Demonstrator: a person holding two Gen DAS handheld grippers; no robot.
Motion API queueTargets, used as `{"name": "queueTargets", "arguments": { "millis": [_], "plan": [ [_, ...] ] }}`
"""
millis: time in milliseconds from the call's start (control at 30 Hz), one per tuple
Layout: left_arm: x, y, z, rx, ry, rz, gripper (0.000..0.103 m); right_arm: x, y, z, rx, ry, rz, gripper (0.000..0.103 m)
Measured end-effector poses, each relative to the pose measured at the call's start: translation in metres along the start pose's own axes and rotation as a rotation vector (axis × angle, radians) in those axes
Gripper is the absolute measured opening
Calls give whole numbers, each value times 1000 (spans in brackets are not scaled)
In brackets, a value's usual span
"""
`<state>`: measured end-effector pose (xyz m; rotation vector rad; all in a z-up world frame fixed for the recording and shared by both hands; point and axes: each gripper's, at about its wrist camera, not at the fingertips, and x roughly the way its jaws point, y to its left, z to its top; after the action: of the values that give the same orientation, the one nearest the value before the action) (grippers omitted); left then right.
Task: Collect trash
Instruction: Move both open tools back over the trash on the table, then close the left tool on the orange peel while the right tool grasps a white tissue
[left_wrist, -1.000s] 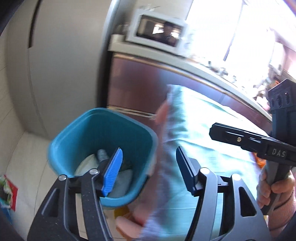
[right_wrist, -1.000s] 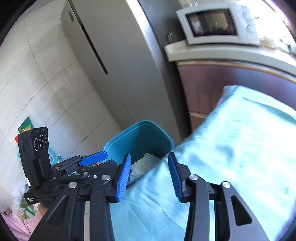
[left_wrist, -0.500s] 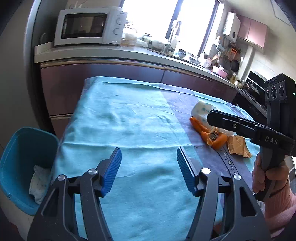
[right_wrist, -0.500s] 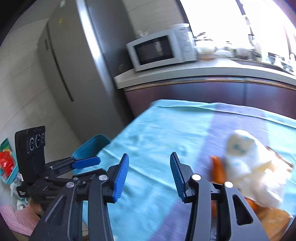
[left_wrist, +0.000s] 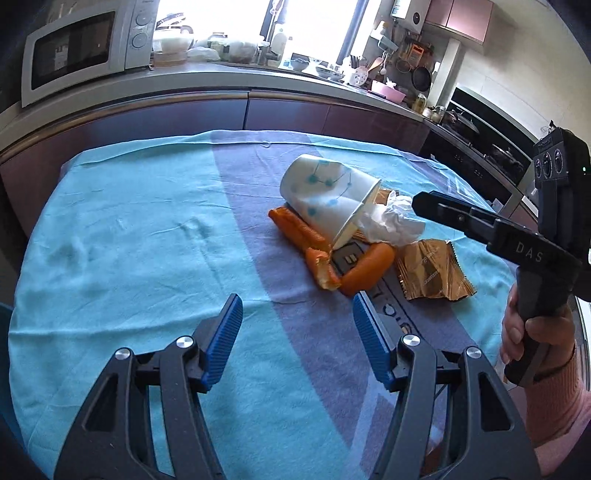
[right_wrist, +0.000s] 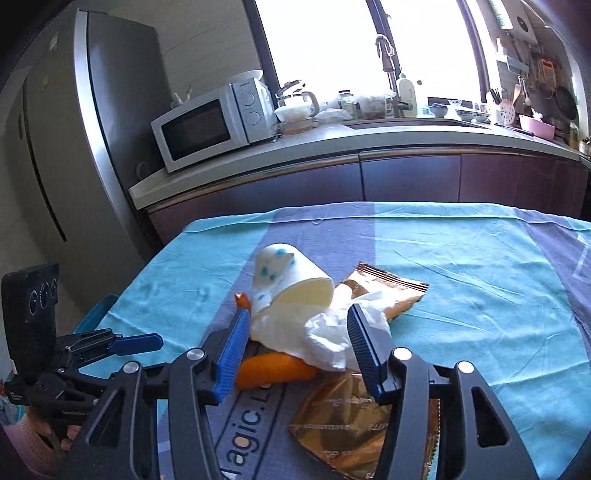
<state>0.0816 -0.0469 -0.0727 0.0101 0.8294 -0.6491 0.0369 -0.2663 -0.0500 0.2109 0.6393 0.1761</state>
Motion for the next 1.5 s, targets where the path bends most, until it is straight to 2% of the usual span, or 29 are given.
{"name": "queueTargets", "arguments": {
  "millis": [133,367,467,633,667,700,767,900,1500],
  "plan": [
    [18,-4,12,-16,36,7,59,6,-17,-6,22,26,-17,53],
    [43,-6,20,-34,102,7,47,16,-21,-10,26,54,-30,53],
    [46,-7,25,-34,115,-16,36,18,-22,-9,35,61,-35,51],
    [51,-5,28,-49,126,-31,27,24,-26,-9,46,77,-28,42],
    [51,-4,28,-53,128,-37,20,25,-26,-9,46,82,-27,38],
    [52,-4,28,-58,131,-40,17,27,-26,-9,46,89,-25,33],
    [52,-4,27,-63,130,-42,16,28,-27,-10,48,96,-18,23],
    [49,-4,25,-61,118,-37,13,24,-28,-9,51,85,-6,11],
    [7,-2,17,-46,35,-13,10,-17,-31,-1,73,-15,23,6]
  ]
}}
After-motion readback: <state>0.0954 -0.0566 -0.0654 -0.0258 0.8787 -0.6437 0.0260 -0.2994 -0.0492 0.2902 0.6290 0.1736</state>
